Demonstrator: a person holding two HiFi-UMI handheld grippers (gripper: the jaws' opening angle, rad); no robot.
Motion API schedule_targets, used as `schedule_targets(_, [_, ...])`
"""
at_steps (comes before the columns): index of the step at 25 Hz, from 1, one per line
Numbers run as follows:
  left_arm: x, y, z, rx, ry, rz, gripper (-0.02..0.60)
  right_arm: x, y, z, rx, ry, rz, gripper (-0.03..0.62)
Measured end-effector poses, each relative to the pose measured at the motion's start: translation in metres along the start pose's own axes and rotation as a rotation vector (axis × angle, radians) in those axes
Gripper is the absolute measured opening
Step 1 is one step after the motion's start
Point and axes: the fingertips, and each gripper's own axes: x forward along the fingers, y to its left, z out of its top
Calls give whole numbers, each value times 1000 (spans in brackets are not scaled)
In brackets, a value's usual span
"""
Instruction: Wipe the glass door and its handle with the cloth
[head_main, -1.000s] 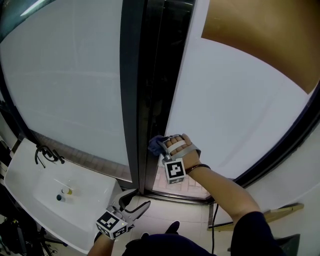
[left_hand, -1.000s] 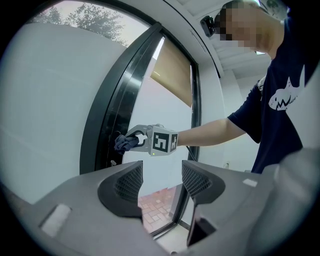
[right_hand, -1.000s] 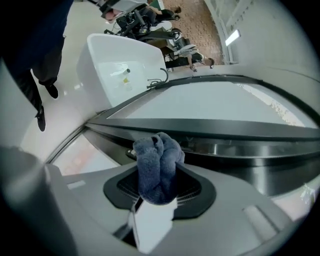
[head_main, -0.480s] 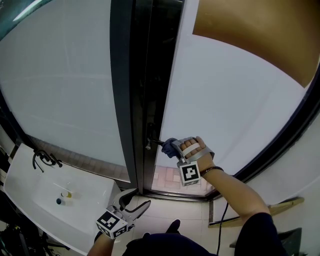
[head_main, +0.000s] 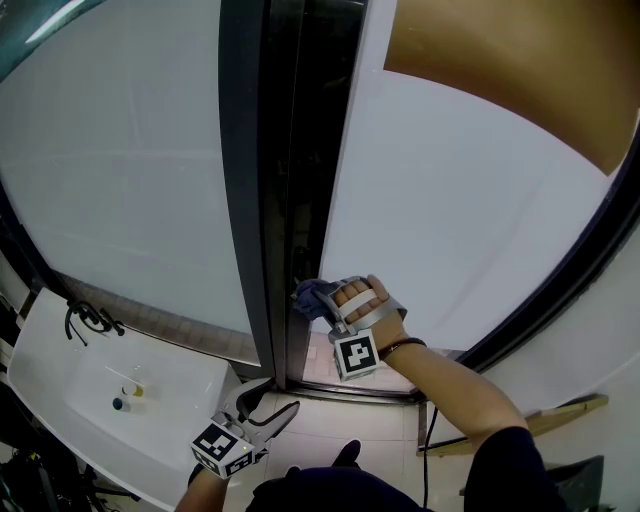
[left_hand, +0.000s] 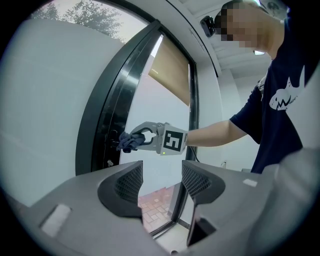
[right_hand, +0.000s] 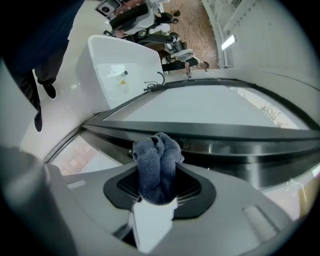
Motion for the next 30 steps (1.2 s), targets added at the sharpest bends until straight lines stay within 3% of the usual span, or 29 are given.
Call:
schedule_targets(6, [-3, -1, 0, -4, -10, 16, 241, 47, 9, 38, -56, -21, 50, 150])
schedule_targets(15, [-13, 8, -7, -14, -16, 38, 241, 31, 46, 1, -148, 18, 89, 150])
schedule_targets(24, [5, -5, -5, -3, -3, -24, 241, 1, 71, -57, -105, 117, 131, 150])
schedule_targets(27, [4, -4, -7, -2, 2, -22, 241, -6, 82, -87, 63, 177, 158, 150])
schedule_targets(30, [1, -2, -10, -4, 5, -14, 241, -9, 93, -94, 498, 147, 216, 150])
